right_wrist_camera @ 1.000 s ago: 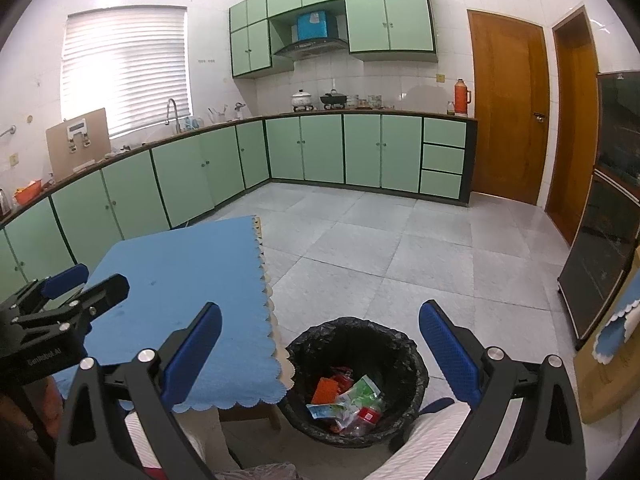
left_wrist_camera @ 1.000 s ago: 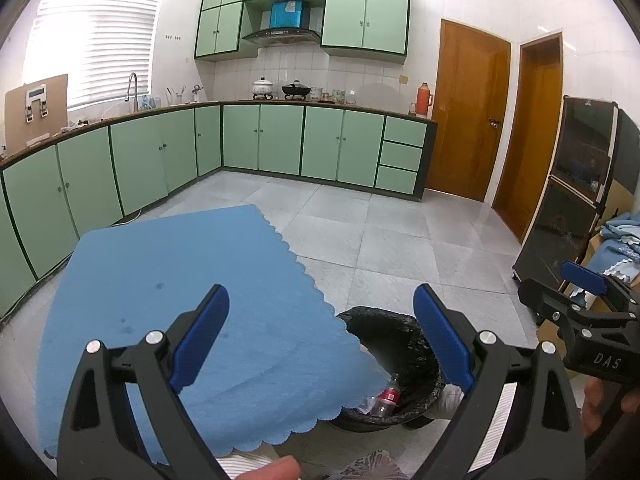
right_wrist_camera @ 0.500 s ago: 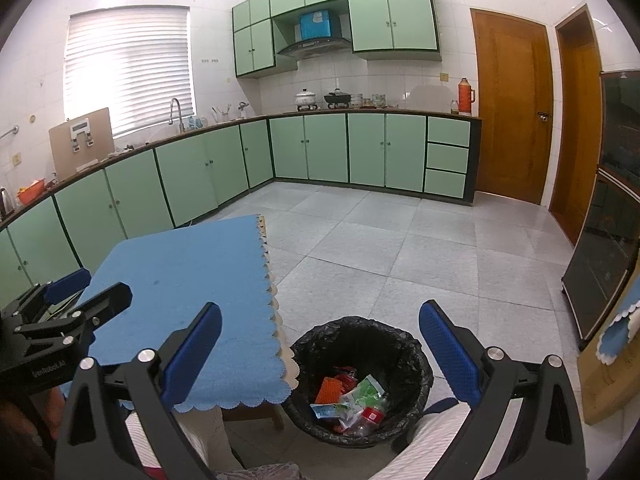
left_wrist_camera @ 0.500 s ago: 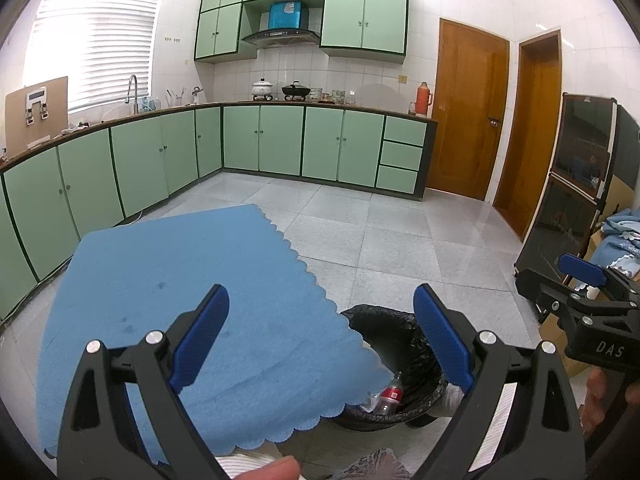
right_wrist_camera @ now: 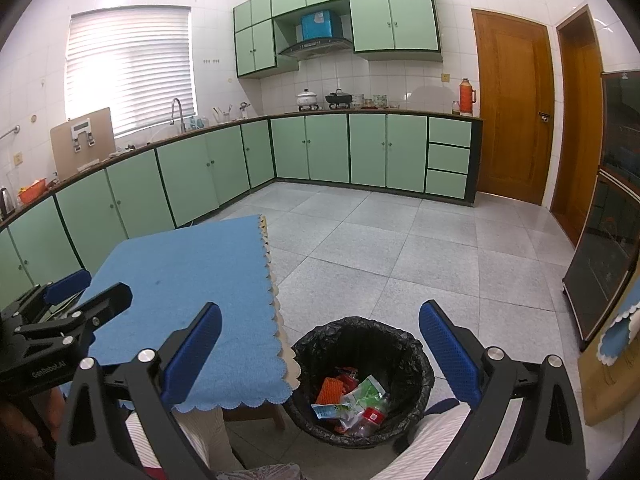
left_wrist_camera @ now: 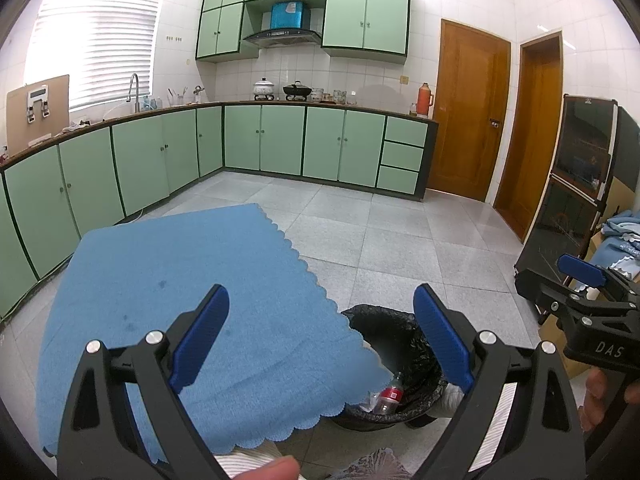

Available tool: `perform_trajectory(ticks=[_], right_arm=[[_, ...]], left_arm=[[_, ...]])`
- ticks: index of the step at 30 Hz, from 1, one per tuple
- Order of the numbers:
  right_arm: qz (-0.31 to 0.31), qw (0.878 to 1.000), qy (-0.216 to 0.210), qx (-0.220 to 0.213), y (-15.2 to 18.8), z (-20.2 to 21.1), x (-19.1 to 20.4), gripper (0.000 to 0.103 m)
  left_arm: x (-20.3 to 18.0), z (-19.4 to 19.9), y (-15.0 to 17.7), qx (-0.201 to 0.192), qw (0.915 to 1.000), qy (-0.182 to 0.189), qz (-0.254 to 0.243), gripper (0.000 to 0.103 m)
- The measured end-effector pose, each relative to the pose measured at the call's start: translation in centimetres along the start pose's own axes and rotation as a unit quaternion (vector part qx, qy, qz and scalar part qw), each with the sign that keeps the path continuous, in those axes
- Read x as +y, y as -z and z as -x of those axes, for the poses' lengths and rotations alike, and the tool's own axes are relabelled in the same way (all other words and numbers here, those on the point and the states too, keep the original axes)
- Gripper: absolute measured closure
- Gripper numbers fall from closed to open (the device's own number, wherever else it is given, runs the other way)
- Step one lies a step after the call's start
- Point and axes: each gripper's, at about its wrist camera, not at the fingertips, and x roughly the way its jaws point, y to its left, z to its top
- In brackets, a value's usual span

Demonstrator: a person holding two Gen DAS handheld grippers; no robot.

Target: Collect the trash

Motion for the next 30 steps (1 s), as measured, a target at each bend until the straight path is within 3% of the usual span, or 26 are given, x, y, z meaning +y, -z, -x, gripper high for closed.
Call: perform_trajectory(ticks=[30], right_arm=[[0.0, 1.0, 0.0, 0.007, 0.21, -0.56, -0.12, 0.006]], left_arm=[[0.21, -0.03, 0.15, 0.002, 1.0, 0.0, 0.002, 0.013]])
